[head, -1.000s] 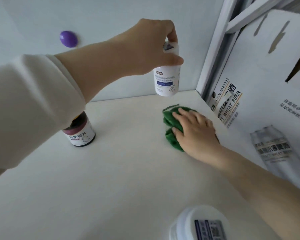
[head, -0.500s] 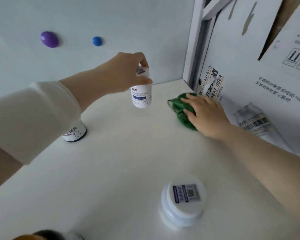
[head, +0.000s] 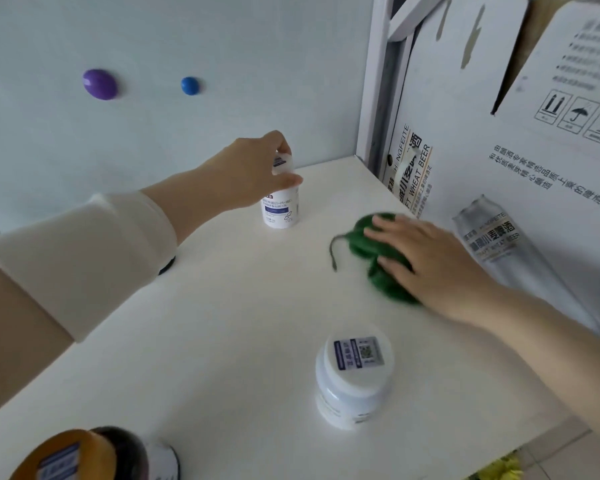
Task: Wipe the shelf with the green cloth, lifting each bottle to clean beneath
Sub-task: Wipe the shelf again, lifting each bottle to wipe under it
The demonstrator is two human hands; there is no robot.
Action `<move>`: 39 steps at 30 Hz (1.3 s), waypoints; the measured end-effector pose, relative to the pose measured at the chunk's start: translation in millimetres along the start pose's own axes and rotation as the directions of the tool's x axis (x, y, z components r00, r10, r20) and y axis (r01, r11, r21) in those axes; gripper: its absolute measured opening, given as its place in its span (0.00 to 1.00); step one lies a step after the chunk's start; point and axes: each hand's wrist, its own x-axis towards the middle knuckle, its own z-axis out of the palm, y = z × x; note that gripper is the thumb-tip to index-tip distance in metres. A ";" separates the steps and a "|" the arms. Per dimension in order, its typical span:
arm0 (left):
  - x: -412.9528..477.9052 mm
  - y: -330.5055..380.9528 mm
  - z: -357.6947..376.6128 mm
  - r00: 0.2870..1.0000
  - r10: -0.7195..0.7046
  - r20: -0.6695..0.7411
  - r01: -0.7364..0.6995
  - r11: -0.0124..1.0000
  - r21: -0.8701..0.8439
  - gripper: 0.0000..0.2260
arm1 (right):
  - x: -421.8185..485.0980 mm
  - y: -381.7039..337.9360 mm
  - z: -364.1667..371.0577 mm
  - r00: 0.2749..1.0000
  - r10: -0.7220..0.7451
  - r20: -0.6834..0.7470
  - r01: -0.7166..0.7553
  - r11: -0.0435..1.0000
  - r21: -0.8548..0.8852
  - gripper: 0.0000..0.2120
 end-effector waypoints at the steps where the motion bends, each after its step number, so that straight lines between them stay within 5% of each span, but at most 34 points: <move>1: -0.5 1.3 0.7 1.000 0.000 0.005 0.000 1.000 0.026 0.21 | 17.4 4.3 1.3 0.997 0.076 -0.020 -0.076 0.997 -0.032 0.22; 6: -22.2 21.3 -15.9 0.997 -0.023 -0.070 0.035 0.985 0.169 0.30 | 68.7 1.2 9.6 0.978 0.211 -0.001 -0.210 0.976 -0.054 0.22; 9: -56.6 52.8 -37.2 0.996 0.080 -0.029 -0.075 0.986 0.146 0.30 | 45.9 -11.0 10.7 0.999 0.051 0.012 -0.051 0.999 -0.017 0.22; 13: -129.5 95.3 -37.8 0.971 0.138 0.194 -0.138 0.990 -0.013 0.32 | -18.0 -18.8 8.8 0.974 -0.227 -0.008 0.227 0.970 0.092 0.21; 16: -174.9 101.2 -15.9 0.969 0.061 0.239 -0.068 0.997 0.022 0.32 | -29.1 -3.0 5.0 0.975 -0.218 0.041 0.213 0.972 0.098 0.22; 21: -205.6 101.4 16.3 0.995 -0.093 0.021 0.094 0.992 -0.080 0.25 | 11.2 -19.6 9.9 0.999 0.032 -0.002 -0.032 0.999 -0.019 0.22; 24: -211.5 96.5 1.1 0.963 -0.179 -0.202 0.160 0.981 -0.108 0.19 | 4.8 -58.4 17.1 0.988 -0.145 0.054 0.143 0.989 0.043 0.22; 27: -216.8 89.2 -32.0 0.884 -0.221 -0.412 0.192 0.975 -0.113 0.16 | -40.3 -87.7 17.4 0.903 -0.424 0.066 0.413 0.900 0.137 0.21; 31: -219.1 87.7 -47.4 0.858 -0.246 -0.450 0.197 0.968 -0.155 0.12 | -95.8 -79.8 0.8 0.752 -0.656 0.068 0.605 0.727 0.324 0.18; 35: -222.1 86.7 -43.9 0.871 -0.243 -0.426 0.182 0.967 -0.178 0.13 | -85.1 -54.5 -19.4 0.818 -0.557 0.142 0.423 0.750 0.509 0.19; 39: -229.6 83.1 -40.5 0.879 -0.249 -0.407 0.182 0.963 -0.197 0.14 | -22.1 -44.5 -11.1 0.984 -0.173 0.046 0.156 0.956 0.248 0.18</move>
